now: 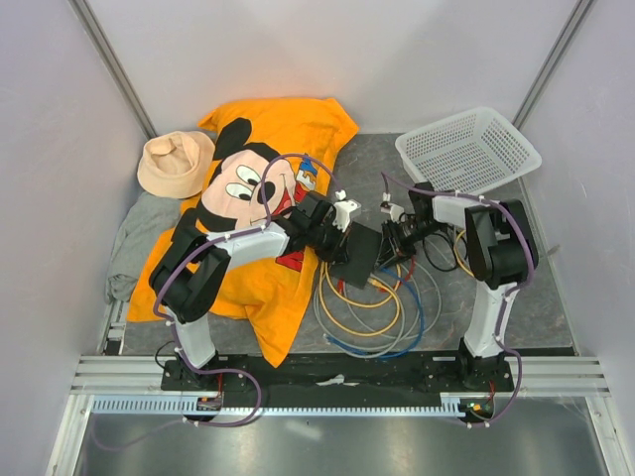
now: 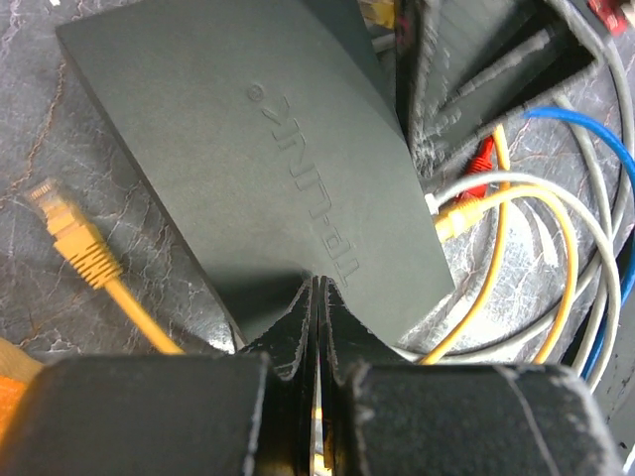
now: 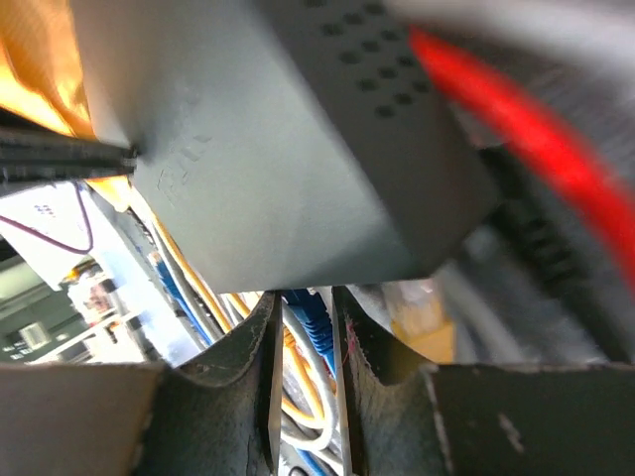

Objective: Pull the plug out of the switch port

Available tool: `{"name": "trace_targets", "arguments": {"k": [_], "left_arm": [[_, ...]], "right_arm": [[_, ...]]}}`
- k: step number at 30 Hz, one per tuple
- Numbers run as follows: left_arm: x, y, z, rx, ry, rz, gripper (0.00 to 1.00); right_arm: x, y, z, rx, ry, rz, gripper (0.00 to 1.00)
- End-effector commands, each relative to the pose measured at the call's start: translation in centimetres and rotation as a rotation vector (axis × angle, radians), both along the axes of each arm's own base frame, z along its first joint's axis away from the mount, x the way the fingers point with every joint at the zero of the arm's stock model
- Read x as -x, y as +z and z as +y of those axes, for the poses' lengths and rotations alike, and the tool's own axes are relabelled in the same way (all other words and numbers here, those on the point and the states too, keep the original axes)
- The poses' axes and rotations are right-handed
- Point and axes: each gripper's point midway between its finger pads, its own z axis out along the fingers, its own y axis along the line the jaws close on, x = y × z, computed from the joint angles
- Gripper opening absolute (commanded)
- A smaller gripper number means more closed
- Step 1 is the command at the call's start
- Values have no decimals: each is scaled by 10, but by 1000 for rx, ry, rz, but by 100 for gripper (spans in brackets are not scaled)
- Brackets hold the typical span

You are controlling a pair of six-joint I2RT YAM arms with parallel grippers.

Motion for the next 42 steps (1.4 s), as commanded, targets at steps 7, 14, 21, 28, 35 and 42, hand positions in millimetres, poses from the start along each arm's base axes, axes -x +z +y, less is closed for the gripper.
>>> {"name": "trace_targets", "arguments": {"k": [7, 14, 21, 28, 35, 42], "left_arm": [[5, -13, 6, -47, 5, 13, 2], [7, -16, 4, -55, -7, 16, 2], [7, -16, 3, -57, -10, 14, 2], [8, -16, 2, -56, -14, 4, 2], [8, -15, 2, -55, -15, 2, 2], [10, -16, 1, -60, -21, 1, 2]], "right_arm": [[-27, -40, -14, -23, 51, 63, 22], [-17, -42, -14, -42, 53, 83, 48], [-31, -44, -27, 34, 17, 32, 45], [-32, -46, -31, 52, -12, 26, 28], [-42, -48, -51, 208, -45, -33, 3], [-21, -55, -63, 341, -44, -7, 0]]}}
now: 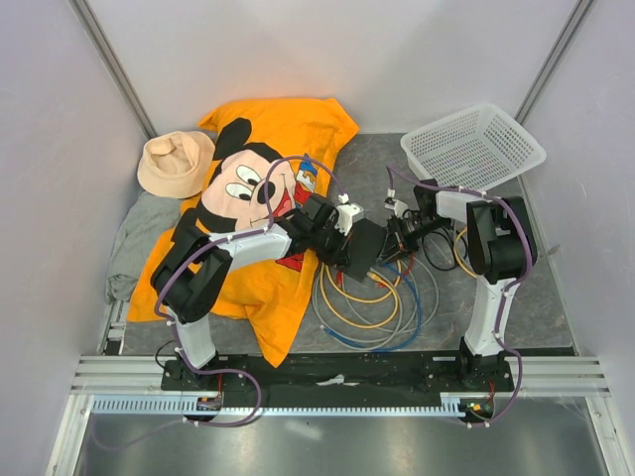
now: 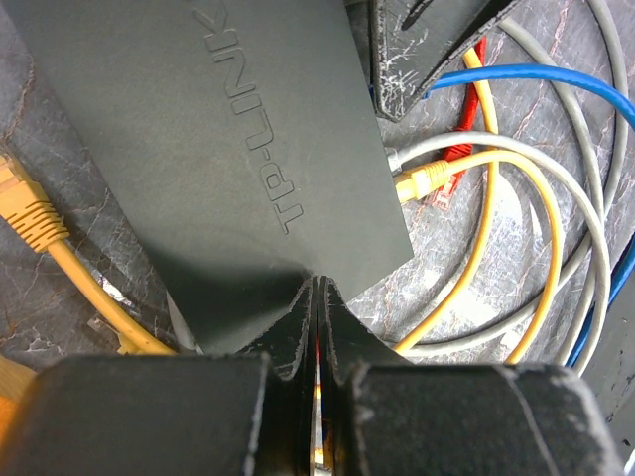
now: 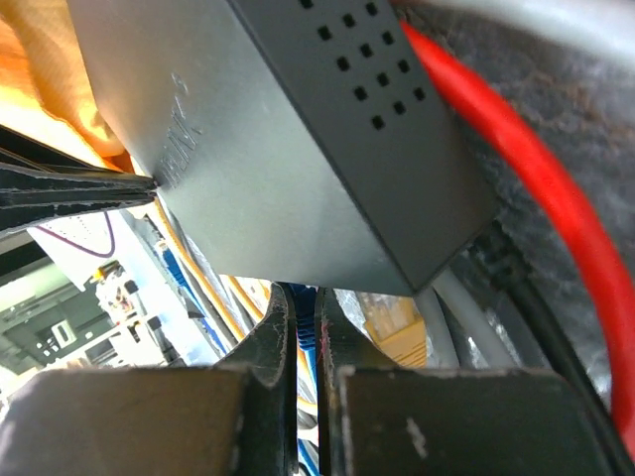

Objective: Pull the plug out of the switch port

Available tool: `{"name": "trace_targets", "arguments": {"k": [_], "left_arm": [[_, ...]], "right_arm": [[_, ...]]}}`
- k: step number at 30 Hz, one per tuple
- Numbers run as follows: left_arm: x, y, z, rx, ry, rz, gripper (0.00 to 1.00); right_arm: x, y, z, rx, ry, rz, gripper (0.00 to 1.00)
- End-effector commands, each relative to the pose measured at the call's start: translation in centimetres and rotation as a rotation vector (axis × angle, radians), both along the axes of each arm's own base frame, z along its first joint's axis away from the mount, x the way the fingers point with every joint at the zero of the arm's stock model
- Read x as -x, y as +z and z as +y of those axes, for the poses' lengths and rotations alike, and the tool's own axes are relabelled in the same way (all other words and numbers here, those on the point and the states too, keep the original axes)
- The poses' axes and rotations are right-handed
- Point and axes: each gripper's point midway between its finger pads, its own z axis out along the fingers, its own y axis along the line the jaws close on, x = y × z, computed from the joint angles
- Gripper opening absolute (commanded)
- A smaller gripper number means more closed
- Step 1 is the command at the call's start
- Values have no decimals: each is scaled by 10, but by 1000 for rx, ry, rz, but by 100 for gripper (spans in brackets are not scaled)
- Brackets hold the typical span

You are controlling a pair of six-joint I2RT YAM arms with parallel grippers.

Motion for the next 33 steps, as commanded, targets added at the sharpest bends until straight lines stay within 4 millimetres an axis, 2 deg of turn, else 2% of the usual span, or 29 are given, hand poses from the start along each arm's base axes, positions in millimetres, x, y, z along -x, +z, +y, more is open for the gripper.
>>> {"name": "trace_targets", "arguments": {"k": [1, 6, 7, 9, 10, 11, 12, 16, 17, 18, 20, 21, 27, 29, 30, 31, 33], "left_arm": [[2, -12, 3, -42, -10, -5, 2], [3, -11, 1, -42, -18, -11, 2], [3, -12, 1, -44, -20, -12, 2], [4, -12, 1, -46, -24, -11, 2], [5, -13, 2, -50, -25, -9, 2], [5, -14, 2, -53, -27, -12, 2], [6, -15, 2, -62, -32, -15, 2], [5, -22, 8, -111, -2, -35, 1], [-9, -27, 20, -188, 80, -88, 2], [-11, -30, 23, -213, 110, -95, 1], [-14, -34, 28, -241, 127, -110, 2], [-16, -37, 29, -252, 141, -108, 2], [-17, -41, 30, -267, 146, -100, 2], [-16, -41, 29, -262, 137, -99, 2], [-15, -42, 29, -260, 133, -97, 1], [-12, -42, 28, -255, 120, -90, 2], [-11, -42, 28, -251, 112, -88, 2]], "right_arm": [[-2, -53, -54, 375, 0, -59, 0], [-3, -53, -48, 338, 42, -41, 0], [-12, -49, -42, 302, 51, -56, 1], [-15, -46, -23, 184, 67, -29, 2], [-25, -48, -20, 171, 61, -32, 1], [-23, -48, -15, 168, 85, -20, 1], [-30, -45, -12, 164, 102, -32, 2], [-6, -47, -14, 158, 130, 22, 2], [0, -48, -15, 155, 131, 31, 3], [13, -51, -16, 156, 132, 62, 3], [19, -48, -18, 159, 123, 47, 3], [30, -51, -20, 171, 117, 72, 3], [46, -36, -22, 139, 118, 29, 4], [44, -24, -14, 52, 92, -5, 5], [51, -19, -12, 19, 71, -9, 5], [48, -13, -5, -27, 42, -28, 6], [55, -6, -3, -59, 29, -39, 6]]}}
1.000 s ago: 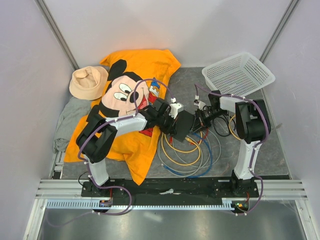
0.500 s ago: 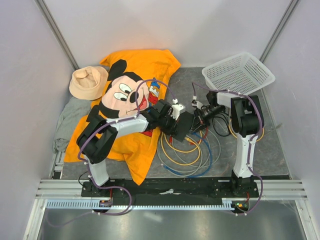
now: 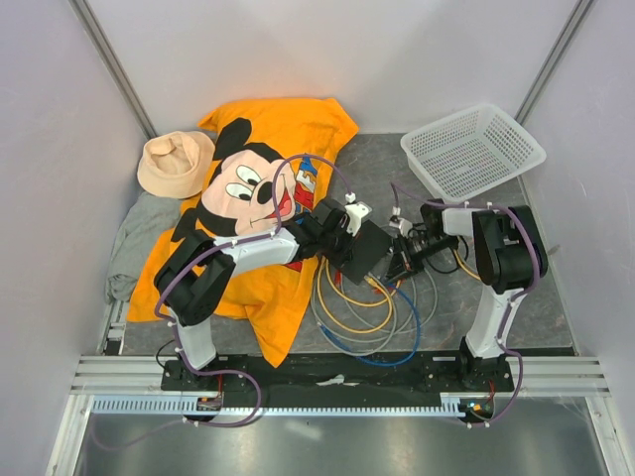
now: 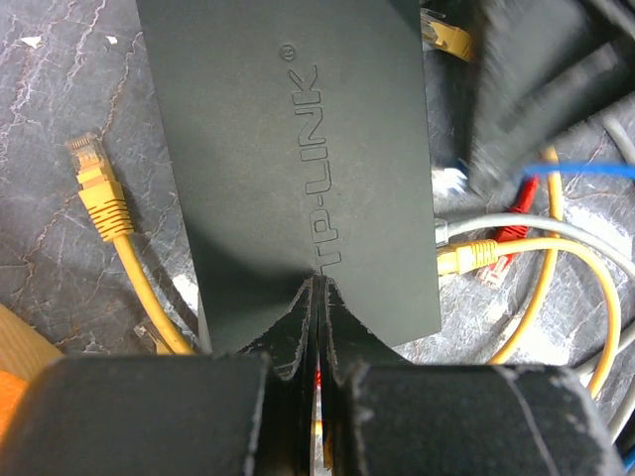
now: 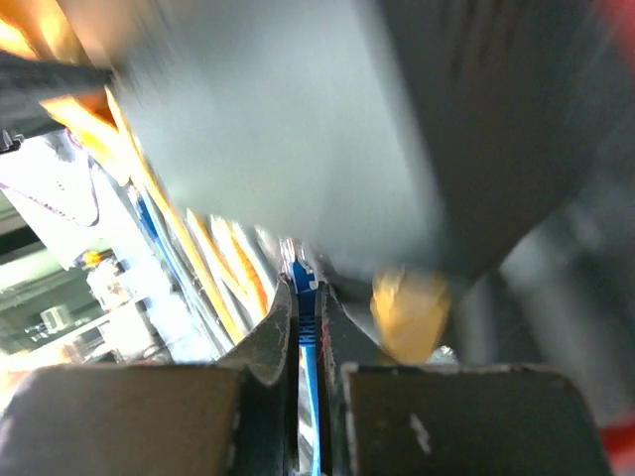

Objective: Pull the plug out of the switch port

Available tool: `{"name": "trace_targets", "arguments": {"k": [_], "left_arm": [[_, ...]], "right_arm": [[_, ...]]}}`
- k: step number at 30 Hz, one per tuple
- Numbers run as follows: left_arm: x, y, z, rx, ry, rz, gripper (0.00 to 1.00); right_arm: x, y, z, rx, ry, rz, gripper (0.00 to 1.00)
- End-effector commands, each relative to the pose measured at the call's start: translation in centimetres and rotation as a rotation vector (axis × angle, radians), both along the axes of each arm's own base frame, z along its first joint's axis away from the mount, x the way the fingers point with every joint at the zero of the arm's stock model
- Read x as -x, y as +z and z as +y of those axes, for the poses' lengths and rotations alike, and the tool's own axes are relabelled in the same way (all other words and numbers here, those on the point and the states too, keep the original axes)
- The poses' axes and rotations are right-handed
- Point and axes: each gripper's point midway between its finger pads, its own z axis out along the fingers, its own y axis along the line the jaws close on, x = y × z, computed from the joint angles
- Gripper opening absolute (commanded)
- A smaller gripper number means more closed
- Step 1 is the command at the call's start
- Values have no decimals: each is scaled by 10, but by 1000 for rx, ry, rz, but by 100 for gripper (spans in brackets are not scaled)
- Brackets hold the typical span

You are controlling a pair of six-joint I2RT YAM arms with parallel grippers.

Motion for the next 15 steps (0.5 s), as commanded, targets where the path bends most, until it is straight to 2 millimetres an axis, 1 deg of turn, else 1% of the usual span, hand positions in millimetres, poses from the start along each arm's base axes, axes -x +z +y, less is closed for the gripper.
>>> {"name": "trace_targets", "arguments": {"k": [1, 4, 5, 7, 8, 9, 10, 11, 12, 13, 14, 15], "left_arm": [[9, -42, 33, -155, 38, 63, 2], [12, -43, 34, -153, 21, 67, 2], [13, -43, 34, -152, 17, 69, 2], [17, -39, 31, -128, -3, 82, 1], [19, -37, 28, -116, -11, 85, 2], [19, -32, 26, -100, -19, 84, 1], [21, -29, 22, -80, -33, 86, 2], [21, -26, 20, -68, -38, 88, 2], [21, -22, 17, -58, -44, 82, 1], [21, -20, 15, -47, -51, 82, 2], [20, -19, 14, -40, -47, 84, 2], [19, -17, 12, -34, -47, 84, 2]], "right_arm": [[20, 1, 2, -23, -14, -7, 6], [23, -2, 0, -4, -13, 22, 5], [17, 1, -1, -4, 3, -10, 5], [9, 13, 0, -10, 9, -50, 4], [-2, 25, 1, -25, 23, -108, 4], [-8, 41, 2, -35, 37, -159, 4], [-4, 52, -1, -25, 55, -155, 3], [-15, 68, -3, -20, 114, -252, 3], [-17, 77, -11, 30, 153, -310, 3], [-7, 86, -18, 63, 191, -288, 2], [-16, 101, -24, 94, 225, -354, 2], [-17, 107, -37, 155, 304, -437, 2]]}}
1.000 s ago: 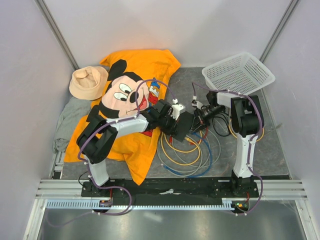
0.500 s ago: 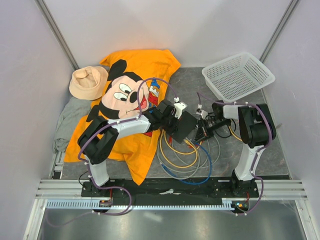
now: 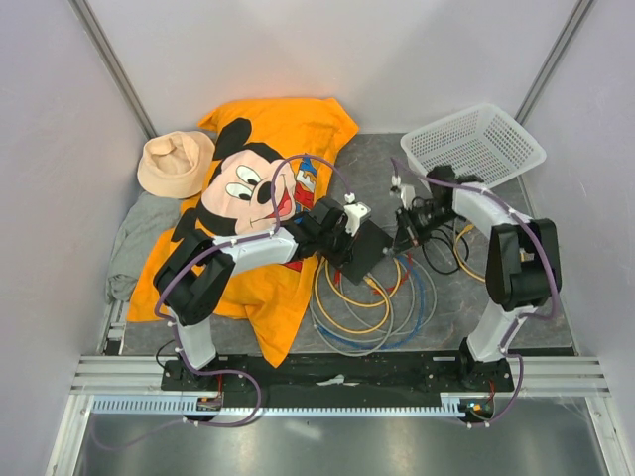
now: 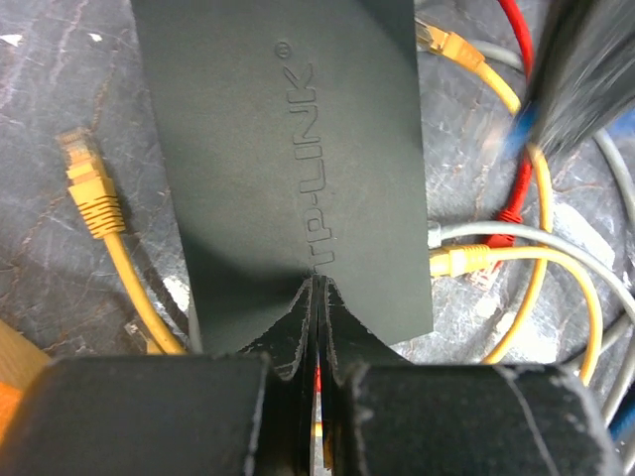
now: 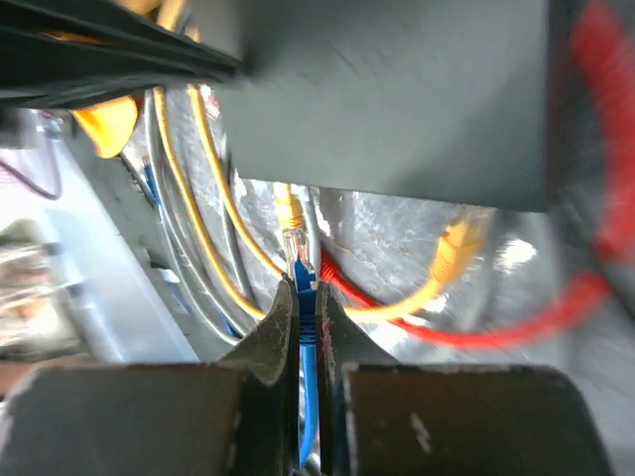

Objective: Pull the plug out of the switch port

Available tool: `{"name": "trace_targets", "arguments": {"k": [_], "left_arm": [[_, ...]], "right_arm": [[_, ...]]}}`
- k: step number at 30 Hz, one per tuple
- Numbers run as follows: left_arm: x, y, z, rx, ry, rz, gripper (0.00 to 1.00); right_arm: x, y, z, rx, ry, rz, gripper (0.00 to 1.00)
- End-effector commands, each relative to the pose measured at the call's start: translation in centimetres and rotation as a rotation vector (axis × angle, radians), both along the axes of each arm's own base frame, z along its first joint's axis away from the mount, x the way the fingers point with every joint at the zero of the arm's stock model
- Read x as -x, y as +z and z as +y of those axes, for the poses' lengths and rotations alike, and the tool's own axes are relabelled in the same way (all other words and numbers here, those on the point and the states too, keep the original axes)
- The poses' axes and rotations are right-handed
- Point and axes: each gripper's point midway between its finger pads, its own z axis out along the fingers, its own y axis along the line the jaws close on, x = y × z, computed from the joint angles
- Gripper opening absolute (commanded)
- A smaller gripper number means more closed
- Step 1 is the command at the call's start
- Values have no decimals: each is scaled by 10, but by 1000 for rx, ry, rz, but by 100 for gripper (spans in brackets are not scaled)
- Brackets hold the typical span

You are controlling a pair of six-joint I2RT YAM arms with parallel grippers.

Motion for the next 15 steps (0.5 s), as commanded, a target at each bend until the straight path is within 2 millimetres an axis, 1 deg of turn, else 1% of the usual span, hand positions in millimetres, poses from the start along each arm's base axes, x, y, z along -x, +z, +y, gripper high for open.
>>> {"name": "trace_targets", "arguments": {"k": [1, 2, 3, 4, 6, 7, 8, 9, 10, 11, 13, 14, 15], "left_arm": [[15, -17, 12, -50, -28, 64, 2], [16, -17, 10, -44, -32, 71, 2], [14, -16, 9, -39, -32, 68, 2], [16, -18, 7, -35, -41, 80, 1], [15, -18, 3, -34, -51, 89, 1], [14, -19, 3, -37, -53, 93, 2], [15, -22, 2, -43, -56, 105, 2], [14, -20, 0, -36, -58, 101, 2], [13, -20, -1, -31, -48, 101, 1], [10, -20, -2, -18, -39, 88, 2], [9, -22, -4, -8, -27, 90, 2], [9, -21, -5, -3, -26, 92, 2], [10, -24, -6, -4, -29, 101, 1]], "right_arm": [[4, 62, -36, 153, 240, -250, 2], [-1, 71, -44, 188, 274, -298, 2], [1, 77, -52, 215, 351, -361, 1], [14, 79, -66, 264, 418, -339, 1], [20, 85, -85, 339, 511, -379, 0], [18, 83, -106, 447, 590, -402, 0], [18, 83, -117, 497, 619, -407, 0], [16, 85, -129, 552, 647, -424, 0], [12, 87, -145, 626, 686, -427, 0], [5, 92, -151, 662, 693, -447, 0], [-6, 96, -160, 702, 690, -463, 0], [-17, 105, -165, 743, 689, -492, 0], [-25, 106, -167, 756, 688, -498, 0]]}}
